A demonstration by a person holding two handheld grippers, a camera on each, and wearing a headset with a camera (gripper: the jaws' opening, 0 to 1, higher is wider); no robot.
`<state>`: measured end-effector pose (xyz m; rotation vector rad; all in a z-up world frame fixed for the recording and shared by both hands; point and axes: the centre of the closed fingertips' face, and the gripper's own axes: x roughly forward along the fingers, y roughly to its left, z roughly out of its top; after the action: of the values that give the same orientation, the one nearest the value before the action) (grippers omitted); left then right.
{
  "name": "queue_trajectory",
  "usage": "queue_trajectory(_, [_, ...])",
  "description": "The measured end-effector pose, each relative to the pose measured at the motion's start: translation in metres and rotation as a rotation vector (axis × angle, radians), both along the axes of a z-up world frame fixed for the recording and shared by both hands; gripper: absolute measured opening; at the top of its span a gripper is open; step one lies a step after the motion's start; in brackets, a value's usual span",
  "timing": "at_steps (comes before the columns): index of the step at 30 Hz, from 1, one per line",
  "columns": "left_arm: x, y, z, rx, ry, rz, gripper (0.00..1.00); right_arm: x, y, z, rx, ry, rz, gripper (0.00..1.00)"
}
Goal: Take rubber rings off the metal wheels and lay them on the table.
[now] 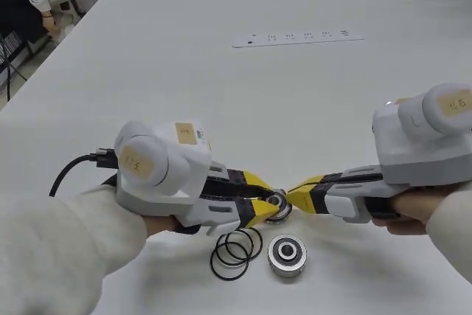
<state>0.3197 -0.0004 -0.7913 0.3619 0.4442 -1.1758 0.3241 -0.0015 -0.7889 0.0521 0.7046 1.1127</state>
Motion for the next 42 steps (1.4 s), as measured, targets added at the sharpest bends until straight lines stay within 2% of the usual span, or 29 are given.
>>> queue_trajectory(10, [0.001,0.0,0.0,0.0,-0.002,0.0,0.12,-0.001,0.003,0.003,0.012,-0.009,0.013,0.0])
queue_trajectory(14, [0.001,-0.001,0.0,-0.001,-0.002,0.003,0.12,-0.003,0.006,0.007,0.03,-0.01,0.025,0.0])
queue_trajectory(18, [0.001,-0.001,0.0,-0.002,-0.003,0.004,0.12,0.004,0.007,0.018,0.078,-0.012,0.0,0.0])
queue_trajectory(23, [0.0,-0.001,0.0,-0.004,-0.004,0.012,0.13,0.002,0.006,0.014,0.065,-0.003,-0.003,0.0])
queue_trajectory(27, [0.0,-0.002,0.001,0.0,0.011,0.015,0.14,0.002,0.005,0.013,0.061,-0.001,-0.006,0.0])
queue_trajectory(31, [-0.003,0.0,0.002,0.028,0.032,-0.002,0.15,0.002,0.003,0.012,0.053,-0.005,-0.005,0.0])
queue_trajectory(35, [-0.005,0.002,0.014,-0.004,0.037,-0.008,0.14,0.004,0.002,0.015,0.059,-0.005,-0.015,0.0])
queue_trajectory(37, [-0.005,0.004,0.022,-0.022,0.047,-0.001,0.18,0.004,0.001,0.016,0.064,-0.006,-0.02,0.0])
queue_trajectory(42, [-0.01,0.014,0.035,-0.039,0.037,0.007,0.23,0.004,0.001,0.02,0.073,-0.007,-0.023,0.0])
